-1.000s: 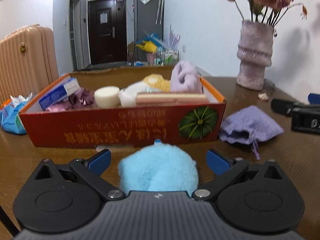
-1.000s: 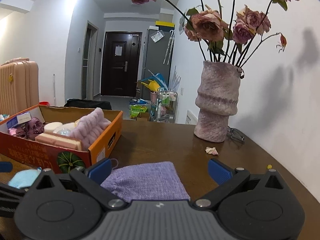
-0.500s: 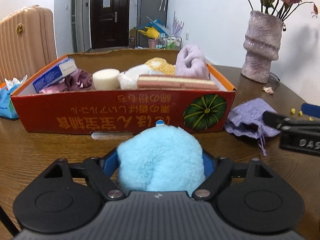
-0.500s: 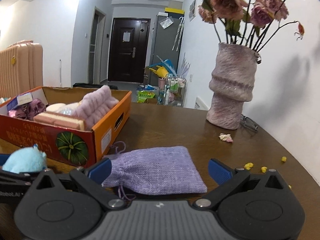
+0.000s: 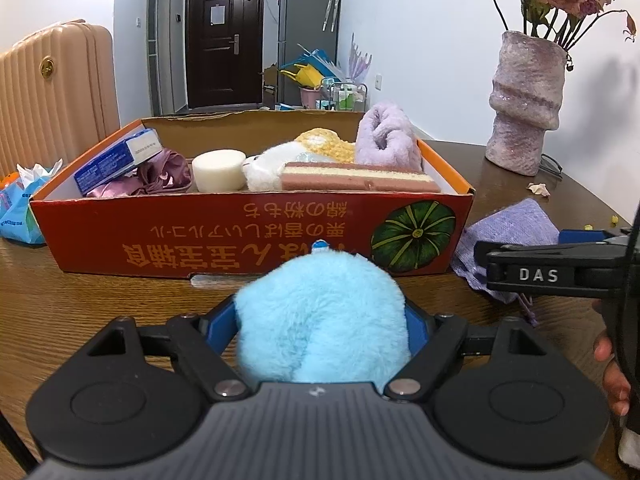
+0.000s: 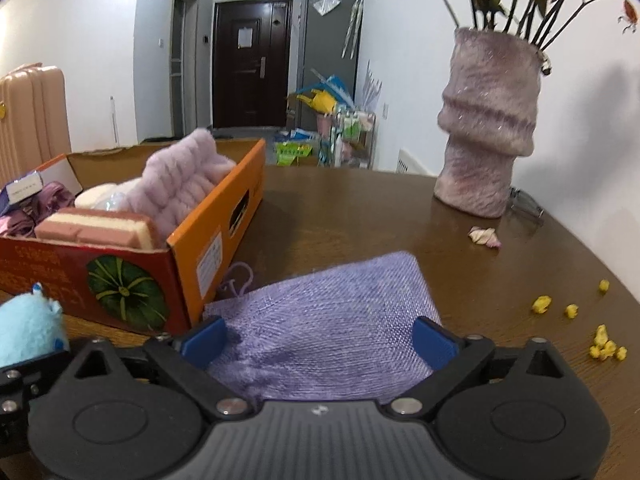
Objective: Organize soft objects
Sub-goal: 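Lower the right gripper onto the purple drawstring pouch and close it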
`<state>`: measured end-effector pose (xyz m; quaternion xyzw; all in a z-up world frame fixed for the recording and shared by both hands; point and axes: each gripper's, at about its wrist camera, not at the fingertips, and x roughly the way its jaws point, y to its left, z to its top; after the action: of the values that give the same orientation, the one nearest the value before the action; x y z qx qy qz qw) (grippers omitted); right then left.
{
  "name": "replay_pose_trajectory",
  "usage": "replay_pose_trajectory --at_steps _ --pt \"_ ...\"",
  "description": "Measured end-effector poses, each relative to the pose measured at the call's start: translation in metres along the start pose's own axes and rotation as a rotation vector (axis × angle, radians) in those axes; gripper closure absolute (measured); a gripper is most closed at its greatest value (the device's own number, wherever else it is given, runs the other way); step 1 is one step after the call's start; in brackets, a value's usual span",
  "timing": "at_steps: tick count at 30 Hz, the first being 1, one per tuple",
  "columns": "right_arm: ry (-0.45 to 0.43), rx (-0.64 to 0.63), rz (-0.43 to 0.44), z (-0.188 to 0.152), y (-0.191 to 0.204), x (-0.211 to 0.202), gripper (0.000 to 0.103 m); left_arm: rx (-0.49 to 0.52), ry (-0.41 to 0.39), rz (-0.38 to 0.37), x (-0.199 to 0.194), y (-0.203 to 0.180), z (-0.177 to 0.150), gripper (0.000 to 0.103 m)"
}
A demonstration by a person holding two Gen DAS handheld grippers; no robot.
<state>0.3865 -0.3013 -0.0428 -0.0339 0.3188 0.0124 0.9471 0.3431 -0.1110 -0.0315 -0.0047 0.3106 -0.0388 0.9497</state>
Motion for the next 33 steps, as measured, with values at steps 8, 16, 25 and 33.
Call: replay_pose_trajectory --at_steps 8,16,25,33 --pt "0.018 -0.033 0.013 -0.004 0.006 0.002 0.029 -0.003 -0.006 0.006 -0.001 0.001 0.0 0.022" --pt "0.006 -0.026 0.031 -0.006 0.005 -0.004 0.047 -0.012 -0.004 0.009 -0.001 0.003 0.0 0.021" --pt "-0.042 -0.001 -0.001 -0.007 0.002 -0.013 0.065 -0.017 -0.027 0.003 -0.005 0.006 0.001 0.022" --pt "-0.119 0.043 -0.059 -0.01 -0.002 -0.032 0.067 -0.017 -0.065 0.003 -0.013 0.007 0.003 0.022"
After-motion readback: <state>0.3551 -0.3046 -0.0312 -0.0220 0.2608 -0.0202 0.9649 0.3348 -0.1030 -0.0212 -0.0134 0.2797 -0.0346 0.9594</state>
